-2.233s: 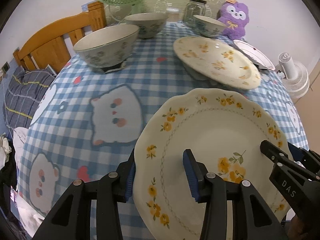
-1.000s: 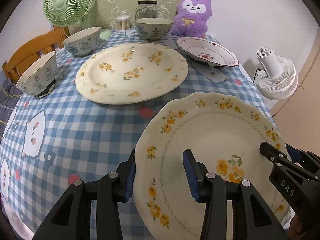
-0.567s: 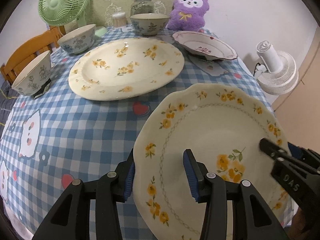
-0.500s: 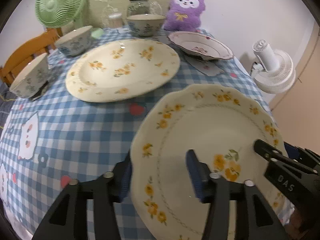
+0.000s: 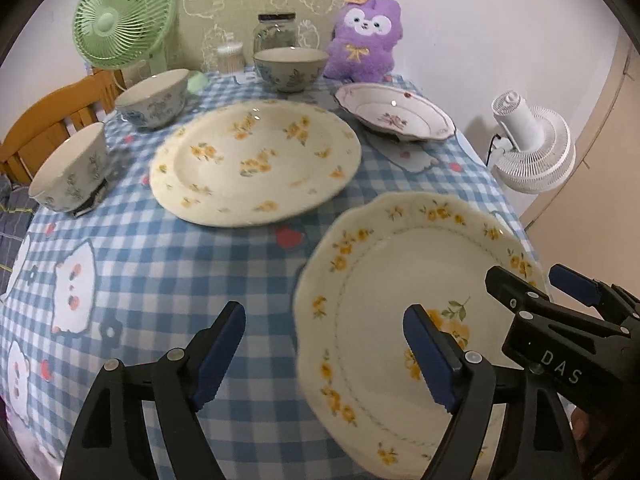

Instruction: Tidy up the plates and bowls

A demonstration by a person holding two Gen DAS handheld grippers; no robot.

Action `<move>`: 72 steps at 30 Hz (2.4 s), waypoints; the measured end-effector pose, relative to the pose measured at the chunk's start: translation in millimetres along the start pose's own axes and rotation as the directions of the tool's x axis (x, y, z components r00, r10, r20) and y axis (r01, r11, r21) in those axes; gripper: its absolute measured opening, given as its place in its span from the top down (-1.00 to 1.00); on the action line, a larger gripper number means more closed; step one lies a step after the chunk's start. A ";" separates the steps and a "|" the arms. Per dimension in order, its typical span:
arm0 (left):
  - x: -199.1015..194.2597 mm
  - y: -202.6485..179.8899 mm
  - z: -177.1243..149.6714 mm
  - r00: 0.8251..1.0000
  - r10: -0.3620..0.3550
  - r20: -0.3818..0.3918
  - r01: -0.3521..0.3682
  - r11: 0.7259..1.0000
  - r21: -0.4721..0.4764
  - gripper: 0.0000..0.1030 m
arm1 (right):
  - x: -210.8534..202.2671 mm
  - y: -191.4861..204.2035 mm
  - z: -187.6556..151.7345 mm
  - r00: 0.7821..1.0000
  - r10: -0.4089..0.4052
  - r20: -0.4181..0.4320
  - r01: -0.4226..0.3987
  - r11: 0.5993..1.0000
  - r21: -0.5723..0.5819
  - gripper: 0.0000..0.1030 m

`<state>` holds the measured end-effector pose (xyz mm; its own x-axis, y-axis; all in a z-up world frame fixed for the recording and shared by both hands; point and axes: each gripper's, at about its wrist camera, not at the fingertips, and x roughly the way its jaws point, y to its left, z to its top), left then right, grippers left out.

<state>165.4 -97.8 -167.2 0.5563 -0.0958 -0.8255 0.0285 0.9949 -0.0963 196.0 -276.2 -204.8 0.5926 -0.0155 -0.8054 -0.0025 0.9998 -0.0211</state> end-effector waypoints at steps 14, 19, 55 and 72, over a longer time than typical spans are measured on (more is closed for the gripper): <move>-49.3 34.6 35.6 0.996 0.018 0.089 -0.019 1.000 0.004 -0.75 | -54.4 33.6 28.2 0.994 0.014 0.105 -0.016 1.000 0.020 -0.57; -69.7 45.5 46.1 0.992 0.040 0.120 -0.042 0.999 0.008 -0.80 | -72.2 45.8 38.9 0.991 0.018 0.133 -0.022 0.999 0.026 -0.57; -145.3 116.3 133.6 0.974 -0.056 0.221 0.031 0.993 0.114 -0.78 | -157.1 127.4 110.7 0.971 -0.080 0.225 0.051 0.990 0.132 -0.57; -82.5 103.7 173.6 0.984 0.026 0.177 -0.033 0.999 0.037 -0.78 | -88.6 111.7 168.9 0.982 -0.013 0.188 0.002 0.998 0.060 -0.57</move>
<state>266.6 18.5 -12.6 0.6949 -0.0632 -0.7163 0.0409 0.9980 -0.0483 279.2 -160.7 -35.8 0.7336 -0.0256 -0.6791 0.0468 0.9988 0.0129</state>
